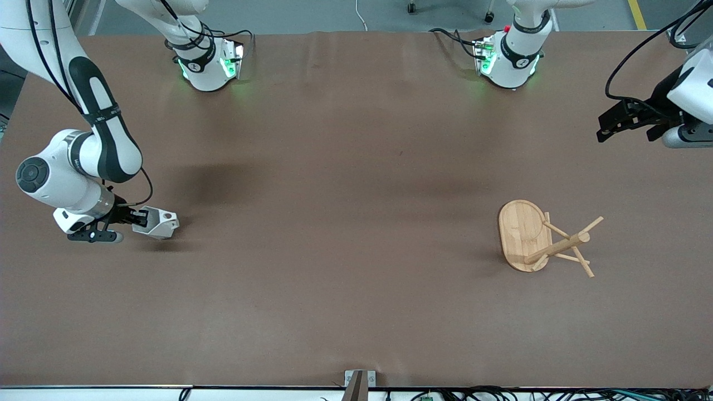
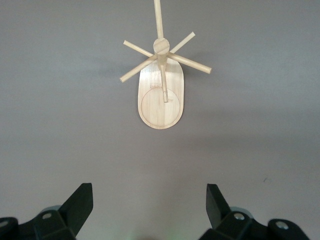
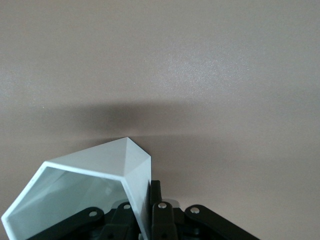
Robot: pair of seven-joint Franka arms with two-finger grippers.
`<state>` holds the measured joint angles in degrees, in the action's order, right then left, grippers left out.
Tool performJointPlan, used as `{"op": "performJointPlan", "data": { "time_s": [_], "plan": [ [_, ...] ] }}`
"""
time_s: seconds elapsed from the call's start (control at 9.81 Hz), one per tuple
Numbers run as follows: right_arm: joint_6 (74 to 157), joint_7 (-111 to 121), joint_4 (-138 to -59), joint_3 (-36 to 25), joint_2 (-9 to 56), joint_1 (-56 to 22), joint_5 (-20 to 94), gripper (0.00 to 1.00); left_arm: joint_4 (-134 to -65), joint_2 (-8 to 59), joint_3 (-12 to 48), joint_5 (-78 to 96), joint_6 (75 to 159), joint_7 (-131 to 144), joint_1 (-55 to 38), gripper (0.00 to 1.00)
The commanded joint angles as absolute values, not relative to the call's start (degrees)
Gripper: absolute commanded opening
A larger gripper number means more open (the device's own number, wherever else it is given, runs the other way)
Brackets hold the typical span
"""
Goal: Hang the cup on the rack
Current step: 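Reach the right gripper to the white cup and grasp it, then lift the cup with the right gripper while the left gripper approaches it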
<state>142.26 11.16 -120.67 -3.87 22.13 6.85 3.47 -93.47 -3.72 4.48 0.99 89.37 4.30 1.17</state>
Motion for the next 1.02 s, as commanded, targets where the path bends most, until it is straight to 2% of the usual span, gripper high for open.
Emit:
{"op": "performJointPlan", "data": {
  "time_s": [0.0,0.31,0.51,0.71,0.92],
  "plan": [
    [136.62,12.22,-117.88,-3.52,21.28,6.94,4.48,0.00,-93.96,-3.34,4.83,0.17,88.59,3.25,1.14,1.00],
    [118.44,11.52,-108.31,-2.73,16.27,5.28,4.57,0.00,-93.43,-2.73,5.36,2.54,88.68,3.16,-0.78,1.00],
    [110.60,2.96,-103.99,2.43,12.94,5.27,8.15,0.00,-93.34,0.42,5.71,2.64,89.82,3.34,-7.08,1.00],
    [110.13,-4.63,-103.62,10.33,10.73,5.36,10.61,0.00,-93.16,2.80,5.80,3.77,92.79,3.17,-13.33,1.00],
    [110.04,-4.40,-104.15,13.00,10.90,5.19,28.91,0.00,-93.16,3.86,5.80,6.49,97.19,2.47,-19.48,1.00]
  ]
}}
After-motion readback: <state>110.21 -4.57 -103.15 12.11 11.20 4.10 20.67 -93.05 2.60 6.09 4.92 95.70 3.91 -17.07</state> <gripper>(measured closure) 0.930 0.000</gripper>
